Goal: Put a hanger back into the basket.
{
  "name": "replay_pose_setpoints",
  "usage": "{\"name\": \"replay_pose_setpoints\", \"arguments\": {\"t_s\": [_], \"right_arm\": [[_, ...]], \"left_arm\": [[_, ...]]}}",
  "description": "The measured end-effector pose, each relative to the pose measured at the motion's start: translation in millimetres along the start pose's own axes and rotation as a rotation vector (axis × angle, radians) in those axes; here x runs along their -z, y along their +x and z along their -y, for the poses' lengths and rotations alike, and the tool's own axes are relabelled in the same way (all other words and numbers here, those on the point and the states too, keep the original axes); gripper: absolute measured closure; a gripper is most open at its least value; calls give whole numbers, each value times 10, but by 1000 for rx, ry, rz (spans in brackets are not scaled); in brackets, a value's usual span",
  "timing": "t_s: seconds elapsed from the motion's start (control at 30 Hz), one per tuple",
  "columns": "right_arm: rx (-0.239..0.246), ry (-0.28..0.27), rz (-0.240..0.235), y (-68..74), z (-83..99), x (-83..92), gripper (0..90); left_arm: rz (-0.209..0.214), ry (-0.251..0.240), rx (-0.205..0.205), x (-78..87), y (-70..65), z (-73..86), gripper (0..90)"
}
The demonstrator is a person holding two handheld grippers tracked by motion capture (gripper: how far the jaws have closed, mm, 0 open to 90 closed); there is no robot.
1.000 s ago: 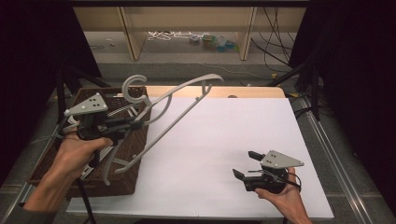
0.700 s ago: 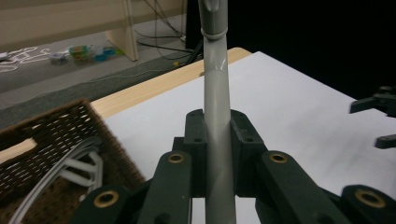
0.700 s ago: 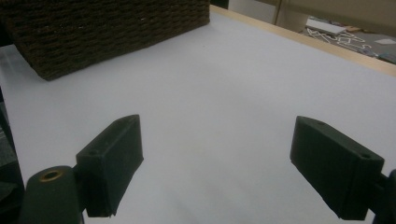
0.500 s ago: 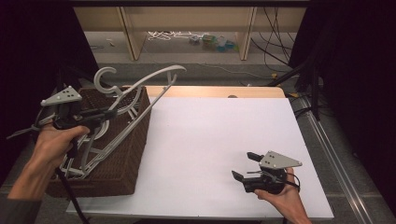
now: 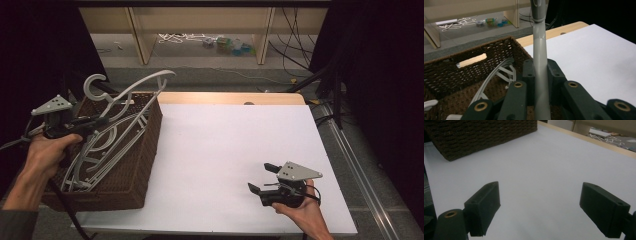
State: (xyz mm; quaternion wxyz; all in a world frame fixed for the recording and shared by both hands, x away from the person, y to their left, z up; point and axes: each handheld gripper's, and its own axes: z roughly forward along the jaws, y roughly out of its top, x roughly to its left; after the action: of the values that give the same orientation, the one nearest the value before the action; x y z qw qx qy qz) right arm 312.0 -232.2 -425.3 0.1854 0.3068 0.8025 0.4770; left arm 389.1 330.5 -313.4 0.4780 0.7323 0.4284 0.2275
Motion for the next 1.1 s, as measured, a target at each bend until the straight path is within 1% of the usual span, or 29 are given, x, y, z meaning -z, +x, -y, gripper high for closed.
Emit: {"name": "replay_pose_setpoints", "arguments": {"t_s": [0.03,0.07,0.13,0.17,0.2,0.23,0.3,0.43,0.6,0.73,0.8,0.93,1.03,1.07,1.1], "right_arm": [[2,0,1,0,2,-1,175],[-2,-13,-3,3,5,-11,175],[-3,-15,-4,5,3,-16,175],[-3,-15,-4,5,3,-16,175],[-1,-13,-4,4,5,-17,175],[-2,-13,-8,2,11,-22,175],[-3,-11,-8,0,13,-24,175],[1,-10,-5,-5,20,-27,175],[3,0,-4,-7,24,-34,176],[1,1,-8,-10,26,-37,176],[-3,6,-5,-11,28,-39,176],[-2,8,-7,-10,31,-35,177],[-5,6,-4,-17,31,-37,176],[-6,7,-4,-17,32,-36,176],[-1,10,-3,-20,34,-33,176]], "left_arm": [[-4,1,0,2,15,11,794],[-6,1,-1,5,31,22,793],[-12,1,-11,15,78,61,794],[-12,1,-11,15,78,61,793],[-27,5,-22,23,113,92,793],[-33,8,-22,29,132,107,794],[-40,11,-16,43,175,147,794],[-58,20,-26,86,238,229,794],[-63,24,-28,142,328,322,794],[-65,36,-48,170,379,386,794],[-72,43,-39,171,401,415,794],[-74,45,-35,197,445,473,794],[-75,57,-37,216,457,502,793],[-81,66,-42,225,468,516,794],[-80,67,-37,226,476,529,793]]}}
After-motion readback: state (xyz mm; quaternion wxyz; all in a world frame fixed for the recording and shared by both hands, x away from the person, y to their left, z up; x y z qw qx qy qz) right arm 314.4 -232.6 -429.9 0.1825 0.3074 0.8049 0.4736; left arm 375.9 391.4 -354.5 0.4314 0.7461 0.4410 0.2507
